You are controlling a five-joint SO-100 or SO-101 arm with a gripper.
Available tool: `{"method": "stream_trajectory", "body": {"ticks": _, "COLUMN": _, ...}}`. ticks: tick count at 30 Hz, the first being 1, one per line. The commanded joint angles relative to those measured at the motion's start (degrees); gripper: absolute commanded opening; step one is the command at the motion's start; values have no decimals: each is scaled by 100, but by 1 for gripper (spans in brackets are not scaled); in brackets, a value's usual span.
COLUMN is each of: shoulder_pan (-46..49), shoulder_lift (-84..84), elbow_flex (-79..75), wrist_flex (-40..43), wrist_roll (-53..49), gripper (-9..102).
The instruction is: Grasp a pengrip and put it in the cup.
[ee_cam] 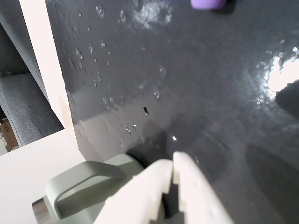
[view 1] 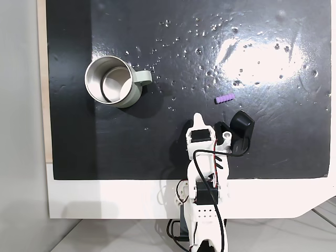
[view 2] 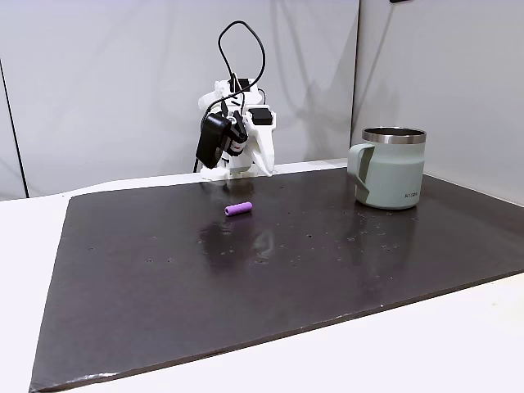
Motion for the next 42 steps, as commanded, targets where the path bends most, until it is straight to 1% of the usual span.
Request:
{"method": "stream_trajectory", "body": {"ticks": 1, "shoulder_pan": -167, "shoulder_lift": 35, "elbow_flex": -35, "wrist_flex": -281, "wrist_roll": -123, "gripper": 0}}
{"method": "stream_trajectory", "body": {"ticks": 15, "shoulder_pan": -202, "shoulder_lift": 35, "elbow_flex": -35, "wrist_flex": -308, "wrist_roll": -193, "gripper": 0}}
{"method": "stream_trajectory", "body": {"ticks": 21, "shoulder_pan": -141, "shoulder_lift": -44, "elbow_flex": -492, "wrist_flex": 44, "wrist_roll": -431, "gripper": 0}}
{"method": "stream_trajectory", "body": {"ticks": 23, "shoulder_pan": -132, "shoulder_lift": -536, "elbow_flex": -826, "wrist_flex": 53, "wrist_roll": -501, "gripper": 0}}
{"method": "stream_trajectory", "body": {"ticks": 28, "shoulder_pan": -158, "shoulder_lift": -2435, "elbow_flex": -2083, "wrist_flex": 70, "wrist_roll": -527, "gripper": 0}}
{"method": "stream_trajectory", "body": {"ticks": 32, "shoulder_pan": -62, "shoulder_lift": -3349, "elbow_flex": -2839, "wrist_flex": 114, "wrist_roll": -879, "gripper": 0}}
{"method": "stream_trajectory", "body": {"ticks": 37, "shoulder_pan": 211, "shoulder_lift": -4157, "elbow_flex": -3243, "wrist_flex": -132, "wrist_roll": -1371, "gripper": 1}}
{"method": "stream_trajectory", "body": {"ticks": 42, "shoulder_pan": 439, "shoulder_lift": -5054, "elbow_flex": -3384, "wrist_flex": -501, "wrist_roll": -1600, "gripper": 3}}
